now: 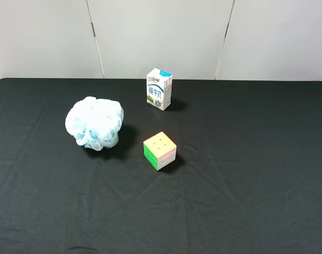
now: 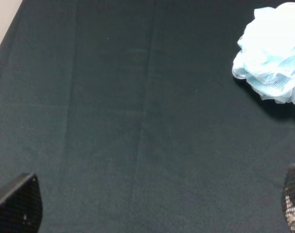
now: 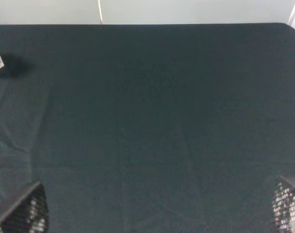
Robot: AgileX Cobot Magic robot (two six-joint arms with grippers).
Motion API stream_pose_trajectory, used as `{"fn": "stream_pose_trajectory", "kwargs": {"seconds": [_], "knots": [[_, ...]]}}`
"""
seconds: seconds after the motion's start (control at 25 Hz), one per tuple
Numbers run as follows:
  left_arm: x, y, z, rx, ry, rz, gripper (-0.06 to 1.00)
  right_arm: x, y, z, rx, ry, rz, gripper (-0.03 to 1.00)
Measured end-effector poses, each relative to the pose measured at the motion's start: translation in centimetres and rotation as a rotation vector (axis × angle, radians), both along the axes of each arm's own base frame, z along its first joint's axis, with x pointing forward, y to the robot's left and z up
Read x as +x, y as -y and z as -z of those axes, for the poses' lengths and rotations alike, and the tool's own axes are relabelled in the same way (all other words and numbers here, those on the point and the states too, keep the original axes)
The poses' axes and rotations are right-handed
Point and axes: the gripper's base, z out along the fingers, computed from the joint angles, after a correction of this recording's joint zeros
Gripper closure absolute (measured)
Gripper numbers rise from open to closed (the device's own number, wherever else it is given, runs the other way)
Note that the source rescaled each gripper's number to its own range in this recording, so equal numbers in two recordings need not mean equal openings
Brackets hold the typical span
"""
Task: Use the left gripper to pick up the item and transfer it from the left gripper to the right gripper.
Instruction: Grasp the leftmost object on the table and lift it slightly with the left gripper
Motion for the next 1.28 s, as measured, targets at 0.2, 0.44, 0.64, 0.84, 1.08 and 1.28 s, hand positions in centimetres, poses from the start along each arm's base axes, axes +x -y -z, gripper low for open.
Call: {"fn": "stream_pose_trajectory", "kwargs": {"seconds": [0.2, 0.44, 0.64, 0.84, 1.08, 1.28], "knots": [[0.0, 0.0, 0.0, 0.0, 0.0, 0.0, -0.04, 0.0, 0.0, 0.0, 0.0, 0.0, 0.0, -0.03], [0.0, 0.0, 0.0, 0.0, 0.0, 0.0, -0.04, 0.0, 0.0, 0.0, 0.0, 0.0, 0.0, -0.03], [0.0, 0.0, 0.0, 0.0, 0.0, 0.0, -0.05, 0.0, 0.0, 0.0, 0.0, 0.0, 0.0, -0.03], [0.0, 0.0, -0.1, -0.001, 0.004, 0.001, -0.05, 0.0, 0.0, 0.0, 0.0, 0.0, 0.0, -0.03], [0.8, 0.0, -2.4, -0.002, -0.022, 0.001, -0.05, 0.0, 0.0, 0.0, 0.0, -0.001, 0.0, -0.03], [3.6, -0.1, -4.8, -0.005, -0.121, 0.004, -0.06, 0.0, 0.0, 0.0, 0.0, -0.001, 0.0, -0.03]]}}
